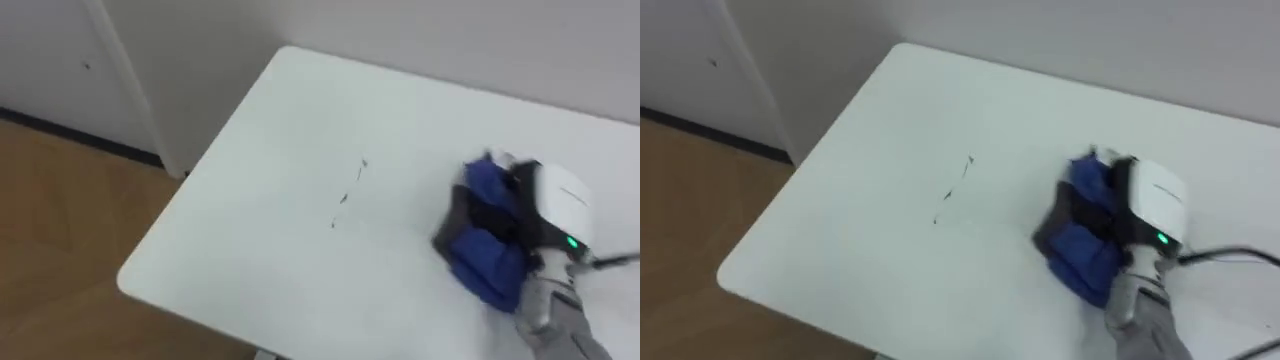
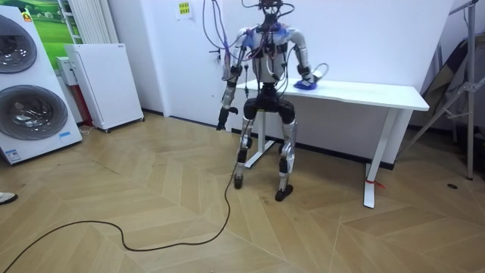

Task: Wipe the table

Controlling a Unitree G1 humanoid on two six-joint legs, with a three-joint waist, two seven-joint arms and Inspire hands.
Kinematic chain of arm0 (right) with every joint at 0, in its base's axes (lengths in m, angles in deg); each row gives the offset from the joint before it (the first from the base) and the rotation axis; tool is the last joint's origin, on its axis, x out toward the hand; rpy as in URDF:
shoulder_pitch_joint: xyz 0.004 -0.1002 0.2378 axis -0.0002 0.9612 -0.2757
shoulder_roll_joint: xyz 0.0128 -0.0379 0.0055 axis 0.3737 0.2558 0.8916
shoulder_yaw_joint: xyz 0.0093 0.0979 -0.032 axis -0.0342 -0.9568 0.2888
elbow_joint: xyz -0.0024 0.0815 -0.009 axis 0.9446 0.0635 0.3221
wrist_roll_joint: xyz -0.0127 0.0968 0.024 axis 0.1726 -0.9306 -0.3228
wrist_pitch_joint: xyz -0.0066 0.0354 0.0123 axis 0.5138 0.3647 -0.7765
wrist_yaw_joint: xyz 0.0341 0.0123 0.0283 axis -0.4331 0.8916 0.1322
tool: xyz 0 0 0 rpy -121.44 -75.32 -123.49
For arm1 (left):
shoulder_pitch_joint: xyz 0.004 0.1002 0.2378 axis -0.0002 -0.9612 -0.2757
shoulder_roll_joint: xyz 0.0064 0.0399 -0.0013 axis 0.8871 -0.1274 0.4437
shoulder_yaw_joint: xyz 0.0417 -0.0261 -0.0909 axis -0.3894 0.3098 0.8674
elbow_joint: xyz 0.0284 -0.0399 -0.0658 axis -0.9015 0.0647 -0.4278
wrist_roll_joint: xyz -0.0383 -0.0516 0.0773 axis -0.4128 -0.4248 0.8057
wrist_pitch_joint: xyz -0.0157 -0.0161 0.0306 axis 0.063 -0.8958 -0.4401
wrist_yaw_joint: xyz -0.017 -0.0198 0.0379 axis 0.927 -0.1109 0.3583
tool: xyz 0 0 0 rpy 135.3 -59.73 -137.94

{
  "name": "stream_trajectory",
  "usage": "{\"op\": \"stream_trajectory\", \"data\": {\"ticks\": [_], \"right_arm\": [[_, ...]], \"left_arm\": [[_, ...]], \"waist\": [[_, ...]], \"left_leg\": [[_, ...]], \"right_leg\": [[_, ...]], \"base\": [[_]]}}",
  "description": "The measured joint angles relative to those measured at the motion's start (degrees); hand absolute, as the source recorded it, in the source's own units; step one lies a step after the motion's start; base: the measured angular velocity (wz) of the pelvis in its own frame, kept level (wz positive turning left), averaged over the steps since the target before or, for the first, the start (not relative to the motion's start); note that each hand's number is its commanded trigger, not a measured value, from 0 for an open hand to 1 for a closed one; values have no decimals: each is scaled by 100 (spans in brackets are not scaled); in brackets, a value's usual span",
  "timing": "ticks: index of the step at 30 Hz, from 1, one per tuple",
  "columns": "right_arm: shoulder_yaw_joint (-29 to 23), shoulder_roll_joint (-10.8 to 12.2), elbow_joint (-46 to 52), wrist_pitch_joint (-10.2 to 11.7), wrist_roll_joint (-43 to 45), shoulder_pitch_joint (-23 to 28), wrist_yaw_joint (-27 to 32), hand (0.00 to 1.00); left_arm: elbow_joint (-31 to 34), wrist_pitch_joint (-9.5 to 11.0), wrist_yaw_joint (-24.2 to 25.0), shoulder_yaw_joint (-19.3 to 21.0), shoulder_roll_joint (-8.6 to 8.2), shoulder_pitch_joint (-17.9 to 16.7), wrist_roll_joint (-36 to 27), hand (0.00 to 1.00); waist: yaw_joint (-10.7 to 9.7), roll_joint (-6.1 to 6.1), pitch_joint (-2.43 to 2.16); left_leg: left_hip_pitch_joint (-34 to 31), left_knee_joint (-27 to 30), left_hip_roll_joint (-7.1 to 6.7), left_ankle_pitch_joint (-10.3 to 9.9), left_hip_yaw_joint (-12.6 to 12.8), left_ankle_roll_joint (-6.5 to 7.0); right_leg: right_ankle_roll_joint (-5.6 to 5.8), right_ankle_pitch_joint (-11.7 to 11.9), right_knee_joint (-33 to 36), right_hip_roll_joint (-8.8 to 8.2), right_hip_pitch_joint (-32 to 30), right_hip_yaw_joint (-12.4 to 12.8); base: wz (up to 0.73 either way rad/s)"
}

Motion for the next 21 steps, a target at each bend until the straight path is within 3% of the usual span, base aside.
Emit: {"op": "stream_trajectory", "data": {"ticks": [1, 4, 7, 8, 9, 11, 13, 14, 15, 16, 18, 20, 21], "right_arm": [[-80, -49, 4, 0, -55, 87, 0, 100], [-93, -128, 186, -99, -112, 205, -95, 100], [190, 14, 592, -495, -30, 26, -357, 100], [460, 59, 825, -647, 59, -63, -526, 100], [880, 124, 1113, -820, 94, -181, -709, 100], [1676, 275, 1480, -1021, 206, -477, -1082, 100], [2338, 539, 1661, -987, 506, -892, -1436, 100], [2610, 714, 1661, -901, 595, -1206, -1577, 100], [2675, 847, 1615, -800, 695, -1405, -1622, 100], [2675, 897, 1550, -763, 703, -1476, -1619, 100], [2520, 876, 1302, -709, 682, -1534, -1592, 100], [2236, 780, 882, -636, 719, -1336, -1449, 100], [1951, 708, 629, -467, 583, -1063, -1210, 100]], "left_arm": [[30, 0, 0, 23, 1, -40, 0, 0], [40, 3, 26, -7, -15, -97, -18, 0], [40, 4, 72, -173, -104, 57, -69, 0], [49, -3, 82, -191, -142, 184, -70, 0], [47, -13, 89, -228, -165, 323, -74, 0], [96, -29, 77, -240, -243, 581, -55, 0], [115, -24, 76, -282, -279, 831, -18, 0], [112, -16, 73, -402, -279, 982, -23, 0], [147, -18, 72, -494, -281, 1030, -17, 0], [149, -28, 72, -498, -289, 1004, -17, 0], [278, -162, 72, -490, -297, 710, -30, 0], [358, -248, 70, -472, -280, 433, -27, 0], [368, -250, 68, -420, -253, 259, -24, 0]], "waist": [[-1, 16, 2], [230, 192, -26], [485, 371, 10], [587, 358, -12], [700, 356, -7], [896, 289, -8], [944, 160, 28], [950, 28, 96], [1053, -68, 131], [1080, -86, 134], [1038, -201, 105], [917, -200, 103], [803, -176, 110]], "left_leg": [[59, -23, -29, -25, 17, 17], [480, -336, -72, -112, 53, 67], [876, -754, -87, -105, 94, 55], [910, -889, -91, -86, 94, 23], [904, -1020, -93, -56, 92, -28], [853, -1212, -114, -23, 52, -61], [799, -1318, -156, 73, -22, -48], [761, -1362, -183, 104, -100, -43], [736, -1373, -188, 107, -137, -41], [727, -1377, -190, 107, -161, -40], [727, -1366, -258, 75, -262, 17], [758, -1364, -344, 47, -317, 65], [759, -1364, -392, 34, -348, 97]], "right_leg": [[-21, 12, -57, 40, 51, 17], [-140, 84, -117, 233, 75, 404], [-153, 137, -102, 351, -11, 882], [-124, 166, -83, 399, -153, 1053], [-158, 239, -70, 424, -312, 1134], [-235, 379, -69, 480, -512, 1273], [-247, 457, -65, 495, -656, 1337], [-236, 466, -83, 491, -664, 1328], [-224, 495, -147, 492, -642, 1296], [-209, 524, -225, 493, -606, 1256], [-140, 583, -516, 466, -344, 1184], [-75, 603, -669, 387, -157, 1028], [-43, 617, -719, 346, -82, 987]], "base": [[8], [-57], [-81], [-82], [-80], [-61], [-10], [22], [26], [36], [49], [46], [46]]}}
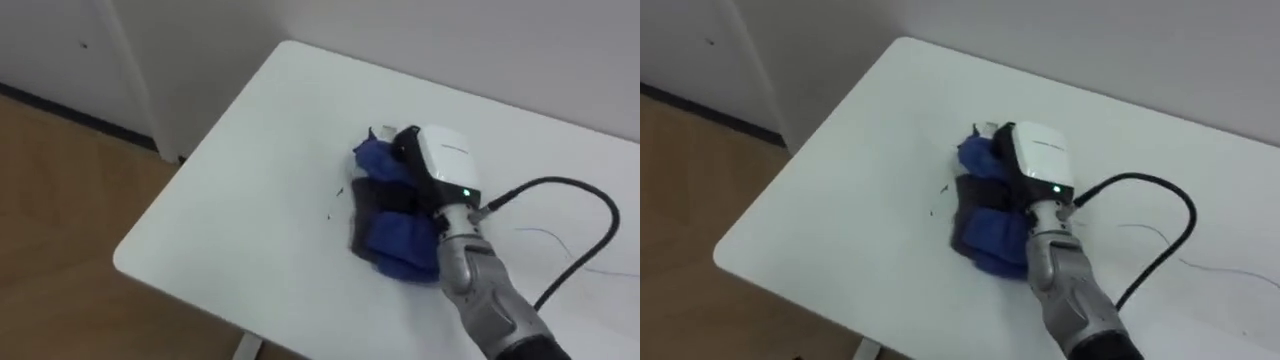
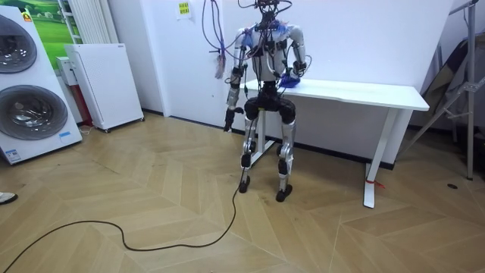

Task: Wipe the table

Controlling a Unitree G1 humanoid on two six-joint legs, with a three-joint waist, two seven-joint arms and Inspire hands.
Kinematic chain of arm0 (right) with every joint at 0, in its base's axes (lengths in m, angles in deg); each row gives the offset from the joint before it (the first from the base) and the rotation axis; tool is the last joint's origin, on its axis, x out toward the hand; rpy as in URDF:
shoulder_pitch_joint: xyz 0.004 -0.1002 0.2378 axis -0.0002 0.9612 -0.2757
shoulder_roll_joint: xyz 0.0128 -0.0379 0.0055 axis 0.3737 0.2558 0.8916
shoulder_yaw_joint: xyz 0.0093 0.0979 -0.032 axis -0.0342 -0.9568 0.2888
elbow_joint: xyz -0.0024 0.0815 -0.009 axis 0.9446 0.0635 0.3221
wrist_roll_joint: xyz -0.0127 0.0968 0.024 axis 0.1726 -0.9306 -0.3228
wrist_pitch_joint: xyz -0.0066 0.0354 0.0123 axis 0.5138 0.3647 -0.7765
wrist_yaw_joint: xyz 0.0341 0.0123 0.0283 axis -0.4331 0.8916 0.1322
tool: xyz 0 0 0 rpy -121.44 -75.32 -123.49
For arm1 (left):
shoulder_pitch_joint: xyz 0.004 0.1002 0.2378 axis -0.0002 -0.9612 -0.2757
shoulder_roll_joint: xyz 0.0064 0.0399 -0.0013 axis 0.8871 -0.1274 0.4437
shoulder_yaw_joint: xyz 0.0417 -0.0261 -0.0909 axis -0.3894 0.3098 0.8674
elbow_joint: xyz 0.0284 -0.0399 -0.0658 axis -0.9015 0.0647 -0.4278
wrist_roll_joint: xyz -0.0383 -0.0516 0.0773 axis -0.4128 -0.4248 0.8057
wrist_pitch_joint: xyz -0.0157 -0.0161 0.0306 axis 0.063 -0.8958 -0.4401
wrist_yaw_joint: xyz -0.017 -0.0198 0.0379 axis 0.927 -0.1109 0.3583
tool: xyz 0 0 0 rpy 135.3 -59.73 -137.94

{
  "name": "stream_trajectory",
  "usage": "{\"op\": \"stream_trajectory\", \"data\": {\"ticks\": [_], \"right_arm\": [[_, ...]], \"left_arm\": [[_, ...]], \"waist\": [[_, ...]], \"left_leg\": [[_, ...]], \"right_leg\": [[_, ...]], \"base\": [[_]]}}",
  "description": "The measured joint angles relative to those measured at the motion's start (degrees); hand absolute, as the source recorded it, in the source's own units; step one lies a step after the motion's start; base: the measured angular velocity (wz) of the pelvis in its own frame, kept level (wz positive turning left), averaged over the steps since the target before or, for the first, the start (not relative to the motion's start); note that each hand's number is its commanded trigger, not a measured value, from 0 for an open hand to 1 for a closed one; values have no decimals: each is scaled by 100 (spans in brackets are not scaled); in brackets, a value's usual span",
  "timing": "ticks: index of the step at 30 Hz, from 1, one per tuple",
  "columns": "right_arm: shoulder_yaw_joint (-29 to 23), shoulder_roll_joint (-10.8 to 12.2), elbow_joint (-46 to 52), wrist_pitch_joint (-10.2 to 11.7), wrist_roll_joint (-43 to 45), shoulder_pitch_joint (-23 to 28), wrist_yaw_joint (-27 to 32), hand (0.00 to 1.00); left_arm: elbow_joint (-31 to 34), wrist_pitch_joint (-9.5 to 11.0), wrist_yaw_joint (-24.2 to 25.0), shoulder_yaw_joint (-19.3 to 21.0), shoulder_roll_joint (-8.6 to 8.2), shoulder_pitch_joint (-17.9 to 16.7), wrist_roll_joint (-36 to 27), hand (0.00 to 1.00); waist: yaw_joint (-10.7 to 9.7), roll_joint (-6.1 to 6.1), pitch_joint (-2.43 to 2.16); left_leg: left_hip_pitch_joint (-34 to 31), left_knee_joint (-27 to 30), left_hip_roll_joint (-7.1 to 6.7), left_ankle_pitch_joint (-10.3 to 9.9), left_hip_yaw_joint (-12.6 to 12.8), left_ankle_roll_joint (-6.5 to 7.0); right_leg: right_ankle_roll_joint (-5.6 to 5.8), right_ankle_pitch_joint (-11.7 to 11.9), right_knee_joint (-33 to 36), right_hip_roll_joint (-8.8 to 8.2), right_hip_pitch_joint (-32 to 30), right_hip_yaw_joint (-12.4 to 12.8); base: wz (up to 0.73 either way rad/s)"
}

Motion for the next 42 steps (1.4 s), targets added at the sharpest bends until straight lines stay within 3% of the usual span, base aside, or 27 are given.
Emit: {"op": "stream_trajectory", "data": {"ticks": [1, 3, 5, 6, 10, 13, 16, 18, 20, 22, 24, 27, 29, 31, 33, 34, 36, 40, 42], "right_arm": [[-144, -4, 19, 103, -28, 175, 199, 100], [-706, -201, 4, 523, -279, 922, 803, 100], [-1228, -357, -79, 666, -443, 1460, 1170, 100], [-1542, -430, -229, 722, -557, 1684, 1348, 100], [-1972, -675, -609, 716, -764, 1857, 1483, 100], [-1939, -745, -556, 518, -771, 1789, 1350, 100], [-1701, -707, -463, 66, -763, 1503, 1105, 100], [-1154, -635, -180, -360, -681, 1187, 721, 100], [-561, -536, 257, -555, -445, 972, 314, 100], [76, -417, 656, -627, -323, 725, -42, 100], [619, -144, 850, -629, -116, 265, -449, 100], [639, -25, 900, -539, 96, -132, -670, 100], [593, -56, 863, -529, 58, -126, -661, 100], [513, -91, 585, -426, 111, 72, -603, 100], [57, -94, 219, 4, -12, 533, -78, 100], [-74, -105, 170, 96, -62, 639, 61, 100], [-538, -269, -16, 440, -363, 1131, 682, 100], [-1370, -404, -307, 711, -843, 1711, 1415, 100], [-1661, -584, -641, 751, -1144, 1890, 1587, 100]], "left_arm": [[-3, 1, -4, 69, 8, -114, 4, 0], [-98, 27, -19, 527, 26, -459, 7, 0], [-252, 68, -83, 878, 73, -542, 6, 0], [-257, 83, -84, 1022, 128, -599, 7, 0], [-104, 128, -77, 1133, 209, -576, 3, 0], [68, 131, -45, 891, 184, -457, -8, 0], [76, 116, -4, 514, 119, -304, 4, 0], [74, 37, -4, 250, 78, -155, 5, 0], [50, -36, 2, 70, 42, 3, 5, 0], [54, -40, 17, -53, -3, 82, 7, 0], [63, -83, 55, -151, -9, 136, 14, 0], [177, -182, 123, -51, -10, -167, 16, 0], [243, -244, 125, -38, 17, -436, -7, 0], [249, -250, 160, -23, 36, -695, -4, 0], [165, -243, 184, 127, 24, -859, 15, 0], [144, -236, 183, 183, 23, -890, 15, 0], [114, -204, 150, 356, 71, -949, 9, 0], [121, -52, 62, 746, 72, -821, 14, 0], [150, 30, 50, 835, 75, -725, 29, 0]], "waist": [[-105, 14, -13], [-370, 82, -59], [-442, 118, -116], [-501, 141, -148], [-586, 139, -161], [-549, 177, -174], [-446, 180, -169], [-208, 168, -142], [-87, 145, -141], [104, 138, -132], [288, 105, -94], [562, 101, -67], [528, 109, -61], [384, 116, -56], [165, 118, -55], [116, 125, -58], [-124, 159, -63], [-418, 157, -100], [-492, 124, -156]], "left_leg": [[10, -3, -25, -2, -11, 11], [165, -9, -110, -13, 3, 39], [327, -30, -158, -23, 47, 56], [421, -45, -162, -50, 69, 98], [527, -56, -157, -84, 102, 144], [588, -140, -139, -125, 73, 140], [585, -120, -139, -151, 24, 121], [549, -122, -145, -143, -55, 141], [458, -128, -144, -98, -128, 174], [400, -133, -144, -94, -238, 175], [333, -140, -147, -91, -365, 169], [347, -137, -171, -91, -397, 182], [400, -140, -186, -94, -438, 193], [451, -142, -200, -103, -486, 210], [542, -147, -280, -103, -507, 212], [568, -147, -301, -103, -508, 212], [666, -147, -349, -106, -330, 216], [654, -141, -393, -148, -231, 288], [685, -108, -394, -210, -223, 337]], "right_leg": [[20, 11, -33, -26, 50, -38], [96, 57, -187, -98, 313, -88], [108, 55, -209, -151, 487, -153], [132, 70, -259, -153, 613, -247], [139, 69, -274, -154, 715, -370], [168, 50, -253, -127, 703, -354], [142, 75, -230, -93, 657, -243], [80, 131, -146, -13, 491, -35], [26, 175, -137, 52, 350, 67], [-26, 224, -144, 100, 267, 93], [-40, 221, -159, 127, 232, 65], [-19, 208, -176, 97, 257, -38], [-12, 205, -175, 66, 336, -212], [-11, 205, -199, 54, 436, -234], [54, 164, -284, -15, 641, -222], [86, 144, -285, -40, 675, -220], [145, 107, -304, -102, 823, -231], [206, 69, -368, -139, 878, -249], [246, 41, -369, -151, 933, -347]], "base": [[35], [16], [2], [0], [-6], [-13], [-22], [-51], [-29], [-11], [12], [10], [33], [44], [36], [20], [9], [-4], [-7]]}}
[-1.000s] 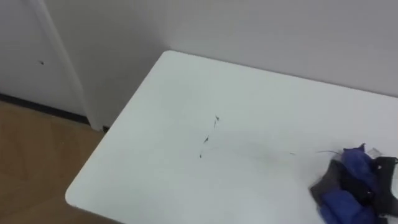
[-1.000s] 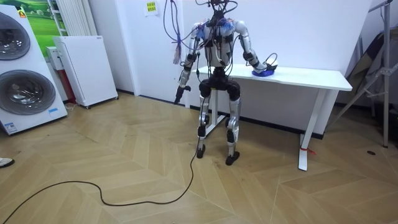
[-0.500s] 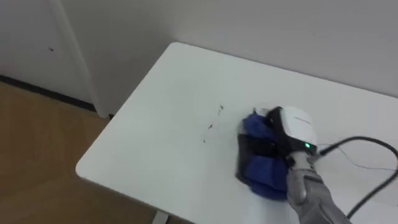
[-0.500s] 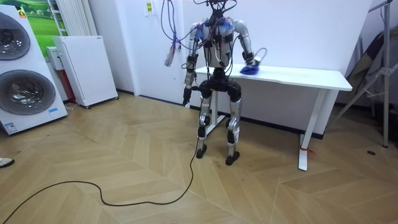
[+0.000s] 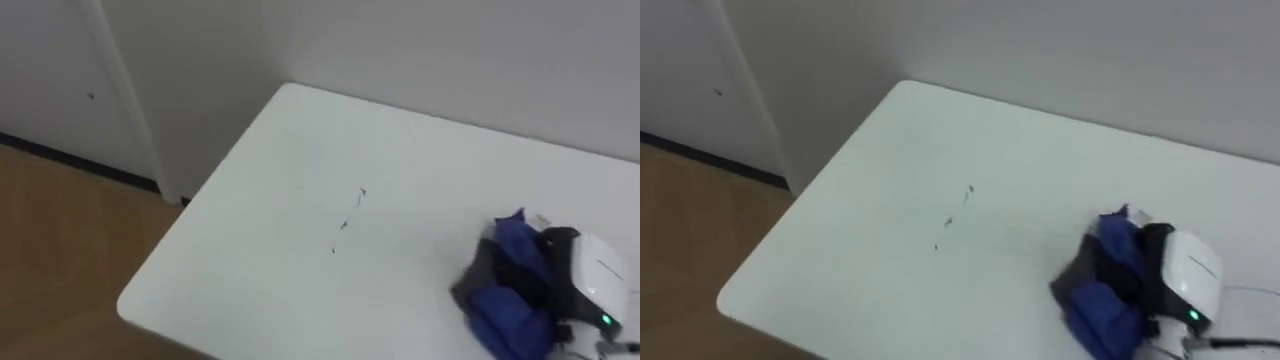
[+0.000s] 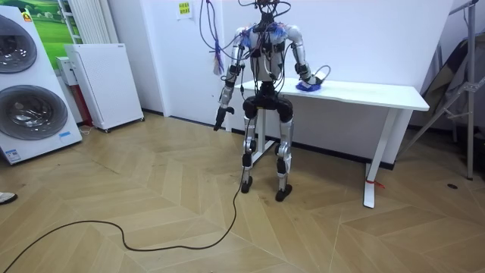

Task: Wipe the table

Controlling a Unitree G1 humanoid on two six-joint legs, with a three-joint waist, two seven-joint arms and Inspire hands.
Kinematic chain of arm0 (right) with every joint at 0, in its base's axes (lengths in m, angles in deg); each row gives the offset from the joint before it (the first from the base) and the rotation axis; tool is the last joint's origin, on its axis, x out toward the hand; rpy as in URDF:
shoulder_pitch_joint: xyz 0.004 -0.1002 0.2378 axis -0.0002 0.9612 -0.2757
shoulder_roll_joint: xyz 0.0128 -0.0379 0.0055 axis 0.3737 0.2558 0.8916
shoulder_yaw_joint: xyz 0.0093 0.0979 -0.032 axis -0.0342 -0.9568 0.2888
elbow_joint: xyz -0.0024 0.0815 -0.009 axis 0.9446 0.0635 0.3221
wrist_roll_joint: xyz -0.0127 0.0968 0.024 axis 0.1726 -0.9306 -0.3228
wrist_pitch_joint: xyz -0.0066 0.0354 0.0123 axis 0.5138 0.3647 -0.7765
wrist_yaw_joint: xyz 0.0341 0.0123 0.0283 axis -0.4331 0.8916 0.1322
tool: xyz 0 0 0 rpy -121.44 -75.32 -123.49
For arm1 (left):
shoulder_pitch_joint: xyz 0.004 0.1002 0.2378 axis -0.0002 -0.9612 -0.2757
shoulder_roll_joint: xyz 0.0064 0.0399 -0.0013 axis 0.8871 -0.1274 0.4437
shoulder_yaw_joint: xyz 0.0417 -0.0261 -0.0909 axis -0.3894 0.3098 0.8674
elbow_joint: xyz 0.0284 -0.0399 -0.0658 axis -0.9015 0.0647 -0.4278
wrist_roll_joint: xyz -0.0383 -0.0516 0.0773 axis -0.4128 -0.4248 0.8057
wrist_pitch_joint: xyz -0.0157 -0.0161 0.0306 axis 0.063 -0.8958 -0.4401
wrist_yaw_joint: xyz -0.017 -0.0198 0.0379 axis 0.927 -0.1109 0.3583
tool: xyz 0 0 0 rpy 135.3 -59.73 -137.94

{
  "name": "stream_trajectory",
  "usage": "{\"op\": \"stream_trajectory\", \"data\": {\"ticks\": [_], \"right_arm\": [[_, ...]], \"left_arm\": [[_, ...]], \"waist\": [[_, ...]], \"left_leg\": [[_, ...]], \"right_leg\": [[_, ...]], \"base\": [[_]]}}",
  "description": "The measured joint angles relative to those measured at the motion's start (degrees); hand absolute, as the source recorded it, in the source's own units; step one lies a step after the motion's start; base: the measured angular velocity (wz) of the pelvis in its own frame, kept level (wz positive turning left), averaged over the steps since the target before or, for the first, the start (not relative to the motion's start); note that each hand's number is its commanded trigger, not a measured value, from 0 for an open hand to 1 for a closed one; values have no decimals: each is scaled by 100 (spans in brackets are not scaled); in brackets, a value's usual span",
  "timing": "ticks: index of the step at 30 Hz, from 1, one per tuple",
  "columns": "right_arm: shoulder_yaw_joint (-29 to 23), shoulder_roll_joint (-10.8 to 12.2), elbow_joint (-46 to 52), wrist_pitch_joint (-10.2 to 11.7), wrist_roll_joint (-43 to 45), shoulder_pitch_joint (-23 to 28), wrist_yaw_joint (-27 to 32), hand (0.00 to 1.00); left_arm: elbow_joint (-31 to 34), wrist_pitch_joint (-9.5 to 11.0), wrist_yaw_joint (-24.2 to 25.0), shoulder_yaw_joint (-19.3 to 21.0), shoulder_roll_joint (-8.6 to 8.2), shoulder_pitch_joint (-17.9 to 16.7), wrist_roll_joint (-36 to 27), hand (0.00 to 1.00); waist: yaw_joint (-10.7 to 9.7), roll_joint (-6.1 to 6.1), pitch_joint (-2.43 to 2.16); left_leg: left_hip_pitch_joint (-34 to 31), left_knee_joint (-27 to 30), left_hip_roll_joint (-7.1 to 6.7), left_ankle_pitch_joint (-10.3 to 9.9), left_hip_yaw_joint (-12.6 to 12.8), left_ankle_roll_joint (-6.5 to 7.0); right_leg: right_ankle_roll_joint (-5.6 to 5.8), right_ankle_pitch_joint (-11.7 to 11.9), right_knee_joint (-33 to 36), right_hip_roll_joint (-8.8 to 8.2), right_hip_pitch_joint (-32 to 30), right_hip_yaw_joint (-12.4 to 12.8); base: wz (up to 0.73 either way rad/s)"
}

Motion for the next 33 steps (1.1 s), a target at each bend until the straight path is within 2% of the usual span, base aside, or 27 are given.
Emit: {"op": "stream_trajectory", "data": {"ticks": [2, 4, 7, 8, 9, 10, 11, 12, 13, 14, 16, 17, 18, 19, 20, 21, 22, 24, 25, 26, 27, 28, 29, 30, 31, 32, 33], "right_arm": [[-26, -143, -218, -6, -113, -11, -6, 100], [-59, -146, -347, -118, -146, -138, -67, 100], [70, -91, -289, -607, -145, -470, -158, 100], [115, -10, -273, -834, -99, -694, -285, 100], [394, 55, -195, -1074, 23, -991, -456, 100], [604, 68, -185, -1144, 163, -1207, -554, 100], [1021, 117, -180, -1194, 511, -1748, -800, 100], [1450, 278, -180, -1188, 830, -2314, -938, 100], [1639, 353, -181, -1186, 866, -2592, -977, 100], [1934, 528, -188, -1153, 1035, -3158, -1073, 100], [2122, 623, -242, -892, 1313, -3742, -1175, 100], [2116, 596, -317, -775, 1360, -3961, -1185, 100], [2048, 496, -408, -796, 1343, -4055, -1175, 100], [2042, 403, -498, -822, 1288, -4099, -1173, 100], [2041, 281, -676, -867, 1198, -4182, -1164, 100], [2032, 261, -850, -882, 1095, -4188, -1121, 100], [2031, 246, -957, -880, 1057, -4154, -1075, 100], [1773, 187, -1408, -772, 952, -3767, -1034, 100], [1607, 191, -1339, -700, 915, -3618, -955, 100], [1451, 148, -1377, -597, 868, -3411, -918, 100], [1322, 102, -1369, -527, 795, -3211, -869, 100], [1231, 63, -1311, -495, 781, -3104, -855, 100], [1122, -82, -1233, -482, 685, -2913, -843, 100], [984, -275, -1208, -480, 491, -2663, -805, 100], [853, -367, -1221, -481, 414, -2477, -799, 100], [618, -523, -1231, -487, 309, -2071, -795, 100], [335, -643, -1248, -504, 173, -1675, -789, 100]], "left_arm": [[35, 13, 5, -45, -4, 46, 15, 0], [39, -1, -4, -144, -7, 53, 12, 0], [-44, -30, -23, -580, 0, 235, -31, 0], [-194, -18, -29, -681, -5, 388, -31, 0], [-319, -19, -29, -699, -15, 549, -31, 0], [-350, -6, -33, -697, -12, 612, -42, 0], [-459, 8, -36, -685, 6, 772, -54, 0], [-544, 60, -28, -712, 53, 933, -55, 0], [-602, 105, -22, -782, 102, 1047, -57, 0], [-634, 149, 3, -856, 168, 1250, -57, 0], [-734, 278, 7, -897, 230, 1459, -57, 0], [-770, 333, 12, -912, 312, 1555, -48, 0], [-684, 344, 9, -909, 398, 1556, -23, 0], [-640, 342, 9, -911, 430, 1553, -24, 0], [-551, 336, 11, -893, 482, 1514, -27, 0], [-569, 256, 48, -862, 548, 1465, -24, 0], [-572, 214, 69, -844, 569, 1461, -16, 0], [-568, 196, 111, -769, 691, 1484, -5, 0], [-569, 194, 121, -766, 720, 1485, 0, 0], [-572, 182, 138, -767, 761, 1428, 39, 0], [-551, 184, 178, -743, 777, 1344, 137, 0], [-552, 185, 198, -690, 780, 1329, 156, 0], [-568, 186, 214, -659, 779, 1255, 158, 0], [-584, 211, 229, -653, 773, 1224, 135, 0], [-586, 225, 228, -635, 767, 1189, 142, 0], [-589, 270, 227, -637, 755, 1056, 148, 0], [-557, 306, 219, -622, 699, 863, 165, 0]], "waist": [[-9, -13, -9], [-16, -11, -8], [141, 12, 7], [299, -27, 39], [555, -4, 42], [673, 9, 54], [884, 49, 113], [1025, 16, 181], [1109, 12, 211], [1256, -27, 242], [1461, 4, 272], [1508, 0, 262], [1565, -41, 233], [1661, -55, 226], [1834, -66, 218], [1840, -104, 193], [1834, -100, 196], [1677, -126, 179], [1612, -147, 184], [1482, -125, 169], [1460, -85, 107], [1431, -85, 108], [1284, -30, 124], [1067, -71, 70], [934, -79, 43], [701, -88, 13], [462, -120, -22]], "left_leg": [[2, 20, 4, -25, -1, 5], [-7, 145, 25, -73, -1, 10], [-179, 464, 46, -179, -7, 36], [-297, 612, 54, -222, -6, 60], [-501, 840, 85, -313, -4, 66], [-611, 978, 117, -373, 3, 73], [-819, 1192, 162, -436, -14, 73], [-1054, 1378, 202, -482, -17, 78], [-1194, 1445, 221, -491, -19, 84], [-1447, 1559, 269, -505, -59, 113], [-1713, 1663, 392, -485, -97, 162], [-1842, 1688, 533, -430, -29, 123], [-1921, 1671, 672, -321, 133, 6], [-1937, 1661, 735, -296, 223, -28], [-1999, 1700, 823, -278, 339, -62], [-2072, 1738, 915, -255, 392, -113], [-2095, 1770, 986, -240, 444, -144], [-2176, 1913, 1199, -222, 444, -344], [-2170, 1996, 1234, -221, 443, -412], [-2115, 2101, 1324, -271, 417, -571], [-1971, 2019, 1535, -250, 447, -768], [-1893, 1906, 1646, -212, 496, -855], [-1805, 1715, 1840, -111, 513, -1027], [-1717, 1532, 1981, 57, 504, -1154], [-1644, 1395, 2024, 149, 516, -1180], [-1473, 1188, 2058, 315, 589, -1105], [-1305, 1091, 2077, 436, 734, -920]], "right_leg": [[-11, 5, 16, -3, 3, 0], [-28, 5, 79, -6, 5, 5], [-66, -59, 313, -54, -182, 29], [-91, -80, 513, -76, -374, 97], [-124, -100, 800, -97, -684, 134], [-151, -89, 953, -99, -834, 125], [-216, -48, 1168, -108, -1122, 81], [-272, 2, 1251, -148, -1351, -76], [-291, 37, 1289, -156, -1471, -126], [-318, 112, 1320, -155, -1654, -196], [-300, 185, 1352, -239, -1754, -401], [-249, 35, 1887, -399, -1817, -461], [-175, -89, 2504, -702, -1912, -424], [-153, -122, 2635, -849, -1934, -367], [-134, -111, 2543, -1104, -1958, -323], [-96, -13, 2212, -1291, -1935, -334], [-96, 79, 2021, -1334, -1901, -331], [-60, 573, 1349, -1374, -1796, -370], [-51, 855, 1231, -1379, -1816, -397], [217, 909, 1236, -1328, -1813, -530], [359, 677, 1282, -1117, -1798, -495], [348, 564, 1313, -1018, -1809, -507], [301, 386, 1340, -813, -1838, -508], [176, 248, 1491, -666, -1887, -581], [126, 160, 1587, -632, -1913, -609], [88, -7, 1678, -578, -1903, -623], [56, -158, 1715, -548, -1789, -635]], "base": [[-5], [-10], [-15], [-52], [-71], [-99], [-79], [-61], [-17], [8], [51], [135], [142], [103], [64], [56], [68], [82], [63], [0], [-35], [-68], [-48], [-31], [0], [12], [14]]}}
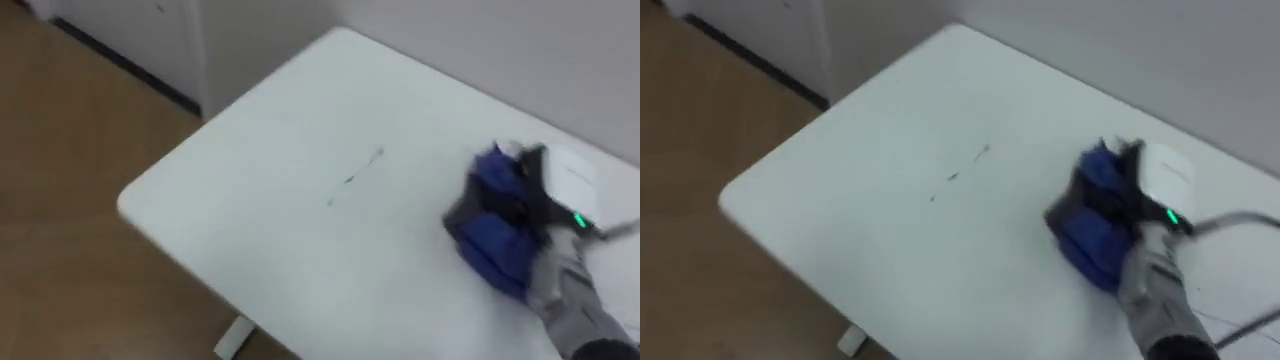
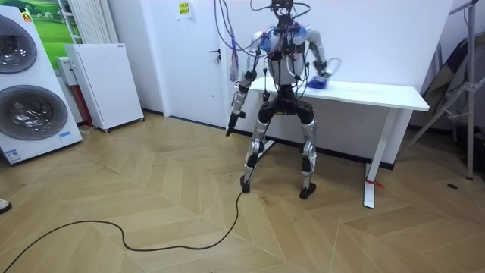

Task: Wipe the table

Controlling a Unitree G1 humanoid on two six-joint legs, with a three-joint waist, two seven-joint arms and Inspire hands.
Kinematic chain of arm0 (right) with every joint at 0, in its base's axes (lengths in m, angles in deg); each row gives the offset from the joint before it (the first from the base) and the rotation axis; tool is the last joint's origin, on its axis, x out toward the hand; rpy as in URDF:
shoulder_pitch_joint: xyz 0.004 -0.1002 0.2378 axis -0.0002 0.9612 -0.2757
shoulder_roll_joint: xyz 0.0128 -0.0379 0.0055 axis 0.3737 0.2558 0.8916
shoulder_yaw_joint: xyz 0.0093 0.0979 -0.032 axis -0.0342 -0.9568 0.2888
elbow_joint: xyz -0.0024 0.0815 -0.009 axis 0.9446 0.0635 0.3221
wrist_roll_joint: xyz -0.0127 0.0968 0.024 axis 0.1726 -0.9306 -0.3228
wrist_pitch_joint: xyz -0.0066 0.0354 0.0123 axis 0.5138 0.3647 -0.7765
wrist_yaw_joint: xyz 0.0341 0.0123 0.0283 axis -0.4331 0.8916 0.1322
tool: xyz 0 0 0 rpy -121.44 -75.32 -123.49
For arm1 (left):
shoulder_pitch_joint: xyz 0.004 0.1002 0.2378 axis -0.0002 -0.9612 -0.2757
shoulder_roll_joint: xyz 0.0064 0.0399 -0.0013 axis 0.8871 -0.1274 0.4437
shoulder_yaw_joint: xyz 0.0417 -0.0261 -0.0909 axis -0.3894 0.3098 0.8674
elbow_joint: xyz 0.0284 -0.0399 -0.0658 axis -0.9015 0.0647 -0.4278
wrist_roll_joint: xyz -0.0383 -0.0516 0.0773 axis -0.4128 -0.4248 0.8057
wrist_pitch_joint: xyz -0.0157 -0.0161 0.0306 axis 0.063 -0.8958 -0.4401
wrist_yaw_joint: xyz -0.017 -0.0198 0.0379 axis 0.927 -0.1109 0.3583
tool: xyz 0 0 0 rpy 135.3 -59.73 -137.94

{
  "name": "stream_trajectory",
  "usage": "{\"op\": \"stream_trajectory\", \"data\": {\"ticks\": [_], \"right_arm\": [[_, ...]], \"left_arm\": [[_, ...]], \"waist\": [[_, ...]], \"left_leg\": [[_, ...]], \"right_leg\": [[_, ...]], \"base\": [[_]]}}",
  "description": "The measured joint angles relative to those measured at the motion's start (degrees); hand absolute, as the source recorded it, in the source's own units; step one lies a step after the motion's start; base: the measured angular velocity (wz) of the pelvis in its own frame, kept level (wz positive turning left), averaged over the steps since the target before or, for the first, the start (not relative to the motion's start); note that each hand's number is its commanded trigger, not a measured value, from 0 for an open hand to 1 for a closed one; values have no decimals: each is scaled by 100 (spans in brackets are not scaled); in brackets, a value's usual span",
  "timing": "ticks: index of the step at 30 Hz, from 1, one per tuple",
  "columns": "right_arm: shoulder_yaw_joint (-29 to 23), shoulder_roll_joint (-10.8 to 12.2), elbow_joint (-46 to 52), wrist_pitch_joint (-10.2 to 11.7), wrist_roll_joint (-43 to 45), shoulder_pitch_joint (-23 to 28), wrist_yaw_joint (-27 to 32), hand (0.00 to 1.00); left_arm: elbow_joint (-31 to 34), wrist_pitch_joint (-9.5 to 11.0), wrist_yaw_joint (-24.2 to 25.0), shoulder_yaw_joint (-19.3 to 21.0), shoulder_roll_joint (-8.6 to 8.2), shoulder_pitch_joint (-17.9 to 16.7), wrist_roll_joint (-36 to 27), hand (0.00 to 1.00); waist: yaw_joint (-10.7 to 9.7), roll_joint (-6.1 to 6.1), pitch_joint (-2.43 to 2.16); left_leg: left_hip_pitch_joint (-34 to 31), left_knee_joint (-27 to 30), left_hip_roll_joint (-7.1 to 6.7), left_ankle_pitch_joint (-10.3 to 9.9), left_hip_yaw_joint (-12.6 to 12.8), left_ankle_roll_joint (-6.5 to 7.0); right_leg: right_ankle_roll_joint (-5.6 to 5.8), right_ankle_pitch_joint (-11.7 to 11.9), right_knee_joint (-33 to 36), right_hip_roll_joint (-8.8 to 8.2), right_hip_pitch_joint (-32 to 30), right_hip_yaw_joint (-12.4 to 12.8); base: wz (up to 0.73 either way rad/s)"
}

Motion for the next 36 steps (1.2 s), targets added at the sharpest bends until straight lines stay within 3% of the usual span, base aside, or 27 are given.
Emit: {"op": "stream_trajectory", "data": {"ticks": [1, 3, 5, 7, 8, 9, 10, 12, 14, 15, 17, 20, 22, 24, 25, 27, 30, 33, 36], "right_arm": [[-142, -64, 1, -3, -71, 204, 15, 100], [-893, -190, 6, -13, -281, 854, 110, 100], [-1138, -217, 120, -87, -506, 1194, 137, 100], [-1211, -173, 318, -125, -621, 1283, 111, 100], [-1152, -147, 449, -128, -688, 1198, 86, 100], [-1128, -124, 635, -198, -682, 1044, 25, 100], [-1113, -110, 780, -258, -675, 954, -27, 100], [-759, 56, 1322, -450, -435, 476, -152, 100], [-158, 265, 1821, -518, -121, 185, -211, 100], [317, 336, 2192, -534, 32, 169, -272, 100], [901, 422, 2440, -481, 207, 94, -431, 100], [978, 706, 2514, -482, 350, 77, -546, 100], [954, 707, 2289, -421, 255, 168, -481, 100], [762, 704, 2032, -101, 194, 654, -35, 100], [686, 698, 1915, 25, 168, 789, 136, 100], [312, 685, 1573, 408, -155, 1366, 680, 100], [-314, 624, 1467, 631, -619, 2247, 1034, 100], [-730, 490, 1330, 643, -689, 2717, 1267, 100], [-782, 479, 1248, 574, -596, 2568, 1327, 100]], "left_arm": [[20, 7, -7, 3, -41, -99, 34, 0], [94, 15, -21, 148, -196, -276, 172, 0], [245, 9, -76, 167, -222, -424, 210, 0], [246, 5, -130, 166, -226, -483, 193, 0], [246, -16, -145, 112, -231, -473, 194, 0], [240, -33, -160, 39, -265, -483, 170, 0], [229, -41, -162, 34, -302, -463, 139, 0], [219, -91, -163, -19, -429, -429, -14, 0], [220, -140, -160, -80, -482, -397, -87, 0], [254, -235, -158, -140, -487, -326, -84, 0], [418, -361, -143, -170, -540, -286, -79, 0], [592, -476, -120, -175, -688, -322, -94, 0], [670, -539, -131, -235, -729, -441, -244, 0], [797, -544, -208, -236, -734, -617, -240, 0], [802, -537, -258, -235, -734, -662, -240, 0], [752, -512, -381, -121, -728, -765, -202, 0], [792, -344, -498, 95, -678, -851, -168, 0], [794, -277, -606, 96, -582, -934, -192, 0], [822, -275, -626, 104, -547, -849, -188, 0]], "waist": [[-108, -2, -6], [-464, 13, -9], [-599, 30, -6], [-622, 50, 1], [-573, 117, 17], [-491, 265, 37], [-442, 330, 54], [-193, 538, 94], [-91, 683, 104], [-3, 699, 98], [65, 697, 97], [36, 620, 89], [-121, 550, 92], [-459, 431, 82], [-531, 395, 90], [-681, 298, 1], [-733, 100, -31], [-794, 129, -53], [-818, 182, -51]], "left_leg": [[68, -10, 4, 38, 85, 58], [165, -2, -17, 55, 273, 83], [238, -3, -73, 55, 363, 83], [381, -104, -265, 34, 455, 109], [479, -141, -443, -46, 417, 169], [544, -178, -626, -212, 407, 211], [593, -231, -739, -293, 400, 205], [665, -437, -1275, -481, 145, 427], [667, -598, -1460, -522, -107, 491], [684, -759, -1619, -525, -325, 513], [709, -947, -1766, -481, -623, 588], [732, -1023, -1766, -432, -789, 619], [772, -1039, -1757, -429, -816, 625], [861, -1055, -1747, -430, -822, 639], [924, -1071, -1748, -429, -822, 650], [1111, -1123, -1753, -480, -797, 716], [1202, -1071, -1774, -593, -794, 795], [1236, -997, -1779, -691, -752, 834], [1331, -1023, -1793, -692, -670, 837]], "right_leg": [[-10, -57, 0, 21, 71, 3], [-38, -218, -51, 192, 205, 49], [-104, -186, -240, 362, 295, 107], [-213, -112, -348, 478, 279, 352], [-295, -8, -444, 543, 283, 535], [-311, 79, -549, 630, 276, 738], [-304, 103, -567, 670, 243, 859], [-348, 251, -525, 752, -21, 1386], [-387, 338, -486, 811, -235, 1601], [-407, 355, -416, 850, -395, 1771], [-434, 381, -399, 909, -469, 1874], [-479, 395, -441, 952, -404, 1848], [-483, 397, -577, 957, -246, 1770], [-433, 365, -869, 958, 96, 1715], [-418, 359, -964, 958, 183, 1700], [-358, 381, -1271, 961, 558, 1652], [-287, 426, -1504, 958, 887, 1648], [-263, 462, -1516, 959, 962, 1528], [-267, 470, -1527, 962, 982, 1517]], "base": [[9], [9], [-18], [-48], [-80], [-85], [-102], [-120], [-97], [-70], [-23], [15], [31], [62], [61], [35], [21], [-5], [-24]]}}
